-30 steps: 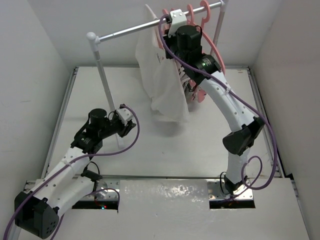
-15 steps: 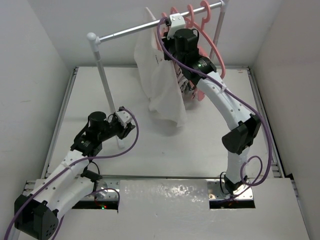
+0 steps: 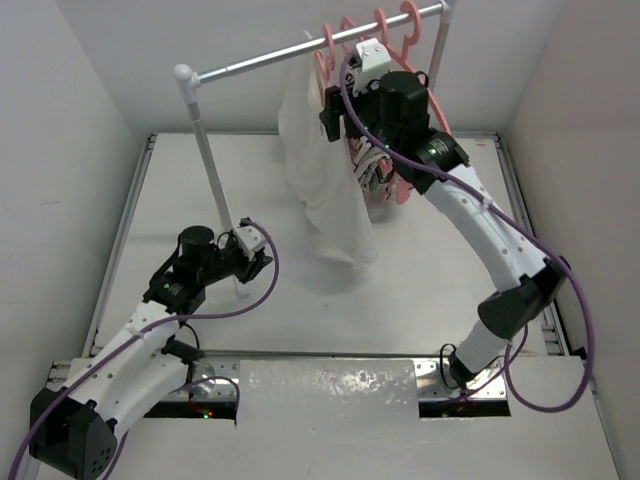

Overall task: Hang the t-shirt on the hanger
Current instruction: Place the hanger at the clothesline, then reset both arms

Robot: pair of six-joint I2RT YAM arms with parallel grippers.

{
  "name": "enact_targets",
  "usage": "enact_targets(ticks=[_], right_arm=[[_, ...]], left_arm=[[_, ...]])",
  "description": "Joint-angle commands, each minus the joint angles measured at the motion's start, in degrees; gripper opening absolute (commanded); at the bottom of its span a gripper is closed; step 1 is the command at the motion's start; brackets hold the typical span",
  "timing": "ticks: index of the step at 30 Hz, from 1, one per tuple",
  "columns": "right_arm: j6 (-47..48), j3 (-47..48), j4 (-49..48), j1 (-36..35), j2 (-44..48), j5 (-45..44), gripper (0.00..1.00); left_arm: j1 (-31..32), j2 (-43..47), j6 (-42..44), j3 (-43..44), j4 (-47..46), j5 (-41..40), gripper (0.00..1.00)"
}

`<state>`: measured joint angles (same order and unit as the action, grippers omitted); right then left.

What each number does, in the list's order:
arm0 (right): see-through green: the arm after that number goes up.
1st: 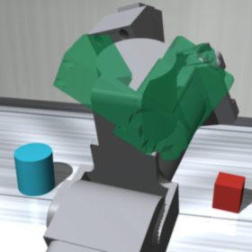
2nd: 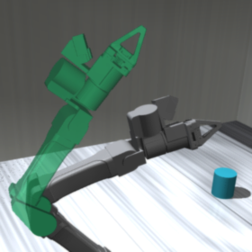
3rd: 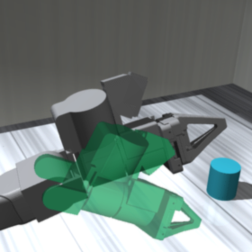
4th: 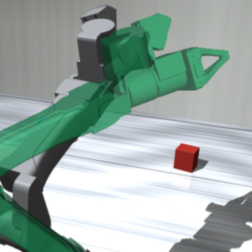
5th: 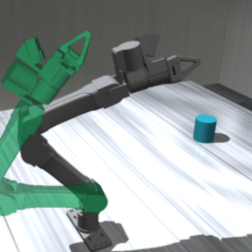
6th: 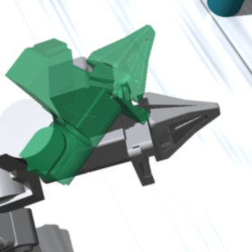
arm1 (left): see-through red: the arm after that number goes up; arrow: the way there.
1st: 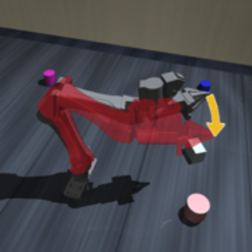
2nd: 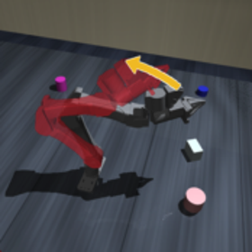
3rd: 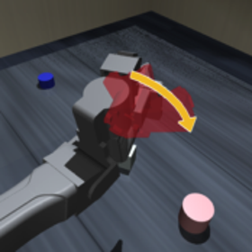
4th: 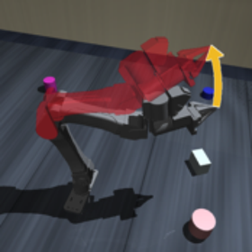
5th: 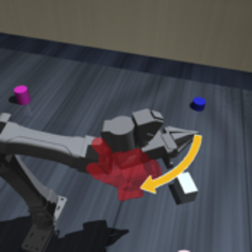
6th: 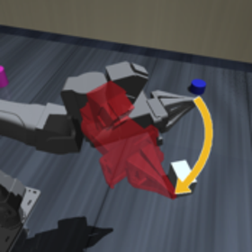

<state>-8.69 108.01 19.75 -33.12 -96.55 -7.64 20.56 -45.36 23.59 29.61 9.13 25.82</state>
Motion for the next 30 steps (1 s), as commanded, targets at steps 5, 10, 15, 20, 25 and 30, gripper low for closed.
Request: enact_targets(ticks=[5,10,15,20,25,30], right_arm=[[0.95,-5.79,3.00,-2.46,11.03,7.97,0.76],[5.17,-9.20,14.15,-3.96,16.12,22.03,0.88],[4.57,-33.87,15.77,-4.84,31.84,22.77,0.99],[-2.73,-51.98,17.25,-4.93,45.03,13.72,0.99],[-13.09,-61.50,28.66,-4.76,52.08,-3.12,0.99],[-25.31,-72.75,35.27,-4.58,52.61,-14.23,0.99]], left_arm=[[0.19,-0.34,-0.57,-0.78,-3.23,2.13,0.32],[0.19,-0.52,-2.06,-3.31,-5.78,-0.24,0.32],[0.19,1.50,-2.85,-8.59,-10.87,-9.99,0.32],[0.10,-0.07,-2.59,-9.57,-12.55,-12.38,0.32],[0.01,-0.08,-4.08,-12.02,-16.06,-13.34,0.32],[-0.34,-0.08,-4.70,-12.73,-16.95,-14.40,0.32]])
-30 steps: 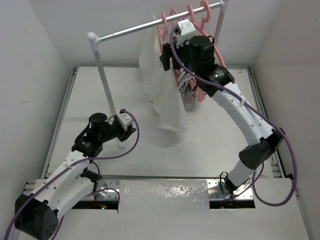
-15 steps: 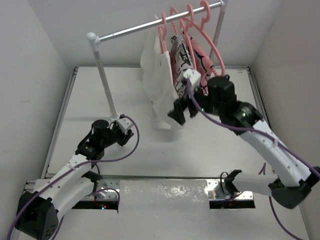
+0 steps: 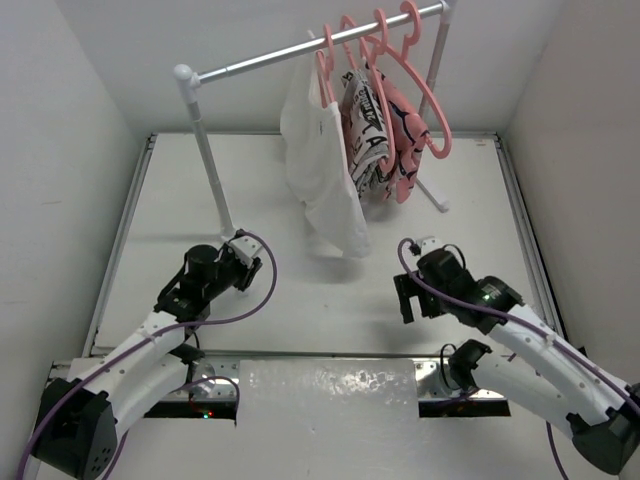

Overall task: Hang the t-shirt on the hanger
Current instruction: Reset both arms

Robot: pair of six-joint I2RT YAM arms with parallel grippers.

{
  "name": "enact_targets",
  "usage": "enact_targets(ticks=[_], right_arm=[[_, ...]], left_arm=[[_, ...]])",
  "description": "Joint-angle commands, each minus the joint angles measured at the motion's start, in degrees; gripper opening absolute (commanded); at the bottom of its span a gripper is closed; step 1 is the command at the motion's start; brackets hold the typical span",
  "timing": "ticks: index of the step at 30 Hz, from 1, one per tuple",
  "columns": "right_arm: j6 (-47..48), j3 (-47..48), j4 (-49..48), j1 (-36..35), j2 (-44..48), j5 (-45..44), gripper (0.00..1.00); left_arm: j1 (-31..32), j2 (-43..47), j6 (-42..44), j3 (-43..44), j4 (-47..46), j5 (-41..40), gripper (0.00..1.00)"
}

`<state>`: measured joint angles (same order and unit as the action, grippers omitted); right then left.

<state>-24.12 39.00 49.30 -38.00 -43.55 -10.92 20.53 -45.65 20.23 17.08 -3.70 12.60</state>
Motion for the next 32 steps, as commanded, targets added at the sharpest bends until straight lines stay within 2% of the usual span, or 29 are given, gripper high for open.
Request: enact_targets(ticks=[1,10,14,17,23,32], right_arm=[[-12.85,-6.80,5.72,0.47,-0.13,-14.62,0.99],[-22.17,-14.12,-4.99,1.08,7.24,-28.45,0.99],[-35.62,-14.75,0.77,1.08,7.44,-37.13,0.99],[-44.33,-14.04,6.14,1.08,5.59,-39.35,0.99],[-42.33,-14.30,4.41,1.00,4.35,-38.04,0.99],[-44.26,-16.06,5.27,1.08,8.74,-38.21,0.99]], left_arm=[[-0.32,0.30,-1.33,-0.38,-4.38,-1.09,0.32],[-0.50,1.09,-2.30,-1.44,-5.70,-0.91,0.32],[-0.58,1.44,-2.56,-1.53,-5.87,-0.74,0.33],[-0.58,1.53,-2.56,-1.61,-5.96,-0.65,0.33],[-0.58,1.26,-2.65,-1.79,-6.23,-0.38,0.33],[-0.58,1.17,-2.65,-1.96,-6.40,-0.47,0.33]])
